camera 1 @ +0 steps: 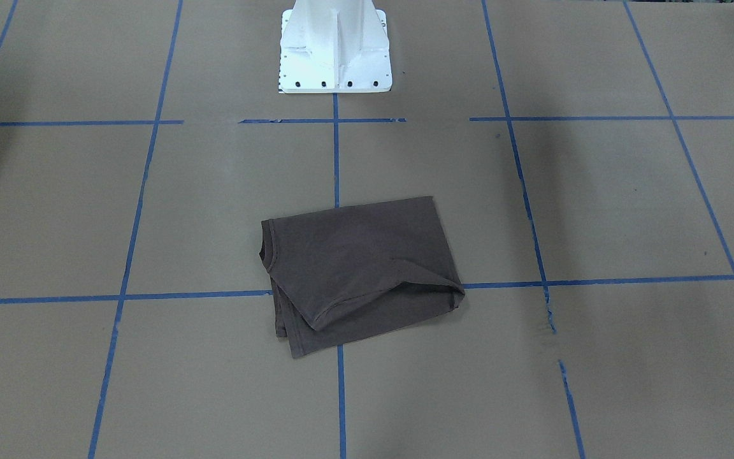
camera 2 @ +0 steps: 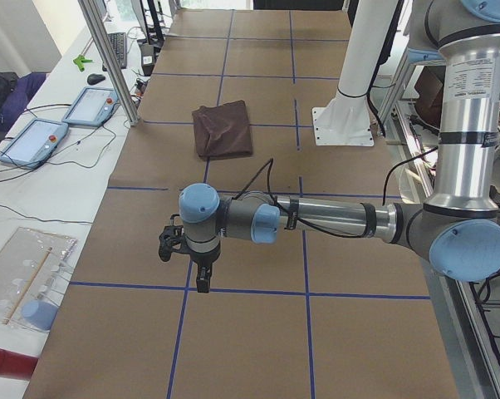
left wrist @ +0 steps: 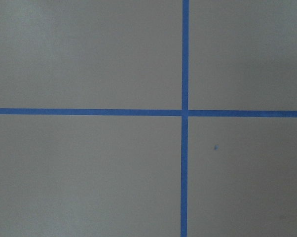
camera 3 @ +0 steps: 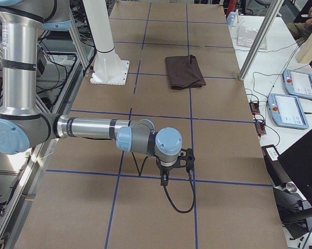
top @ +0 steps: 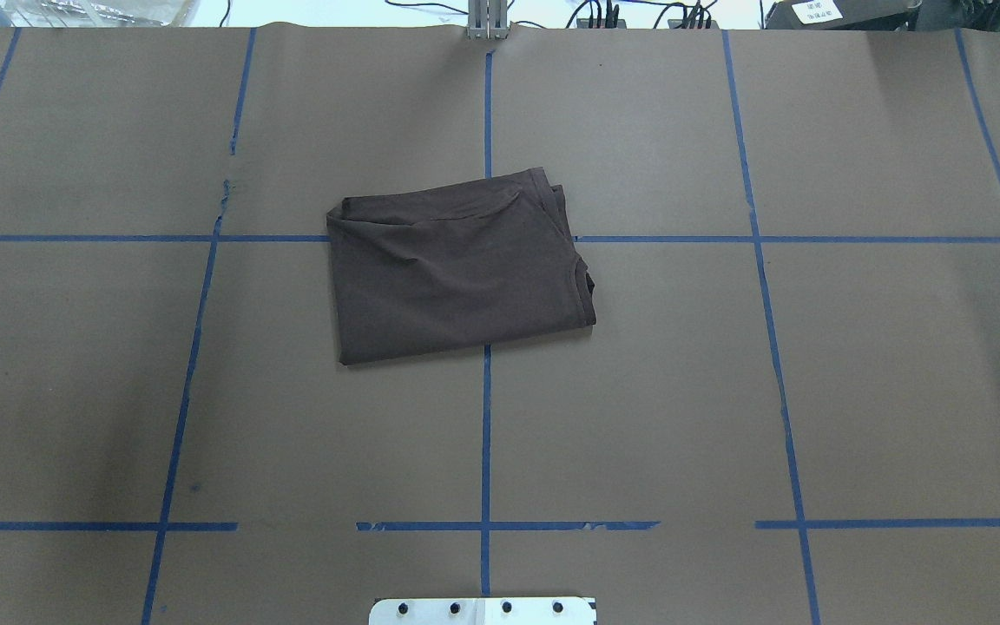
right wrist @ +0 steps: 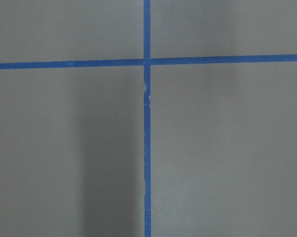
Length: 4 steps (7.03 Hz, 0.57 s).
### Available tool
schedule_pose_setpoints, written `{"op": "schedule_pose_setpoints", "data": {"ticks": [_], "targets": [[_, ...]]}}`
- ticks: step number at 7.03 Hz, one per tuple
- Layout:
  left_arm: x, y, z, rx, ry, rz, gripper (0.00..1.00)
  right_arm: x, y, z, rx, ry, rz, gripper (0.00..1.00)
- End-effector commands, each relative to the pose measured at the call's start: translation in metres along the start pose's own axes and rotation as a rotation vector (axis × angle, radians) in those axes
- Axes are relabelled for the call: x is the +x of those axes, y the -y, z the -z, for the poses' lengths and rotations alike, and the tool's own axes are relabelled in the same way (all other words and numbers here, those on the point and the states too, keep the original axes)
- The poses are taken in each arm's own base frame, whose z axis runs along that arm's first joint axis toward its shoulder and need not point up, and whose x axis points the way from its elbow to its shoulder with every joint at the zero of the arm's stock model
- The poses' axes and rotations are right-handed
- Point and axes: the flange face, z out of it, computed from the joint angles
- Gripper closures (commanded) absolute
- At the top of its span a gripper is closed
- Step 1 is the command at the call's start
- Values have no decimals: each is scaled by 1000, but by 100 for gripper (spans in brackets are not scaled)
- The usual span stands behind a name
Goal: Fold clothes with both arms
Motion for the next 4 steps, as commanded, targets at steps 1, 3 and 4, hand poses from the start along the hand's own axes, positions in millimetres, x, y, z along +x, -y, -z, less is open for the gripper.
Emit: {"op": "schedule_pose_setpoints", "data": {"ticks": [1,3,4], "targets": [[1,0,1,2,0,-5,0,0,1,0,0,0,0,0],[2,1,1,4,-1,-10,0,-3,12,5,17,-11,22,0],[3,3,2,5,1,-11,0,-5,21,9,50,-38,42,0]]}}
